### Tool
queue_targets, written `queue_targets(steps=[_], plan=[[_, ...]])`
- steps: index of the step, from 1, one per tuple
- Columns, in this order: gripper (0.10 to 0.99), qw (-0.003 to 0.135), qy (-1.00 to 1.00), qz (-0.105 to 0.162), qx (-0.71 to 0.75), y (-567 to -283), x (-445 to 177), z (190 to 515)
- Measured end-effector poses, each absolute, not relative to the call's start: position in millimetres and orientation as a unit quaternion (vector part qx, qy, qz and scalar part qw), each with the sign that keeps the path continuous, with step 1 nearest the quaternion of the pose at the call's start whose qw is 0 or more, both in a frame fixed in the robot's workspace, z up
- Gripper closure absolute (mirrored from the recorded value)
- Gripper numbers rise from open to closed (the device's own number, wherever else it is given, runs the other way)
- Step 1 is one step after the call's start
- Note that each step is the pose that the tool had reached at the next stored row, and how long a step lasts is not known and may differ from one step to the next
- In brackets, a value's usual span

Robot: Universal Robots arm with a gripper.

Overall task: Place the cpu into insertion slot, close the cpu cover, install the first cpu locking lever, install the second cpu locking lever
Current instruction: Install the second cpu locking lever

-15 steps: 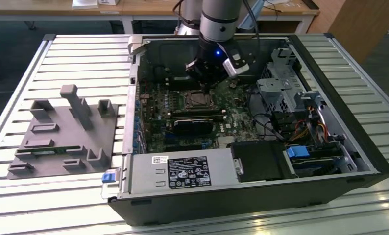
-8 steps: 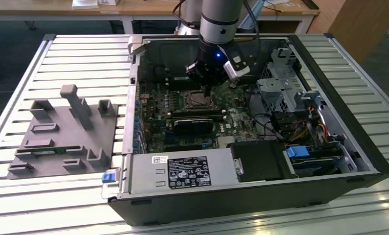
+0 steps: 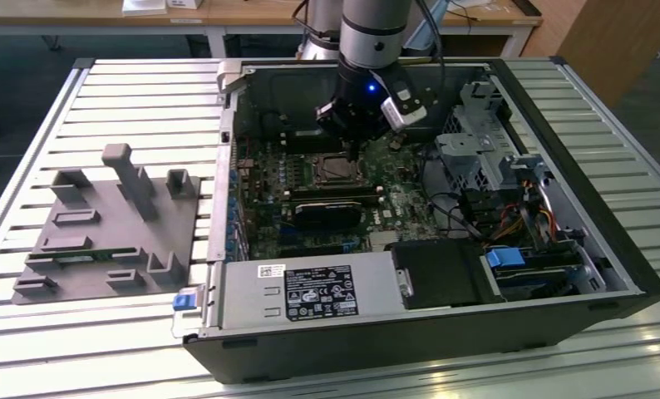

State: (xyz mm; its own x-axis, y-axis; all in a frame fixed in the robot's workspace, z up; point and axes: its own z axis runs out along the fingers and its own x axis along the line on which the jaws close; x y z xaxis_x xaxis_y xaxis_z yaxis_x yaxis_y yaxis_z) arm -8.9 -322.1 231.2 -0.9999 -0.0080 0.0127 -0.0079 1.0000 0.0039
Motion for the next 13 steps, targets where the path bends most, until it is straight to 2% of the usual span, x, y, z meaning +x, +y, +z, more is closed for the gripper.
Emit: queue_targets(steps=[9, 13], plan=[[0.98, 0.006, -1.0, -0.009, 0.004, -344.5, -9.2, 231.4], [0.98, 0.006, -0.999, -0.04, 0.004, -350.3, -9.2, 231.3]])
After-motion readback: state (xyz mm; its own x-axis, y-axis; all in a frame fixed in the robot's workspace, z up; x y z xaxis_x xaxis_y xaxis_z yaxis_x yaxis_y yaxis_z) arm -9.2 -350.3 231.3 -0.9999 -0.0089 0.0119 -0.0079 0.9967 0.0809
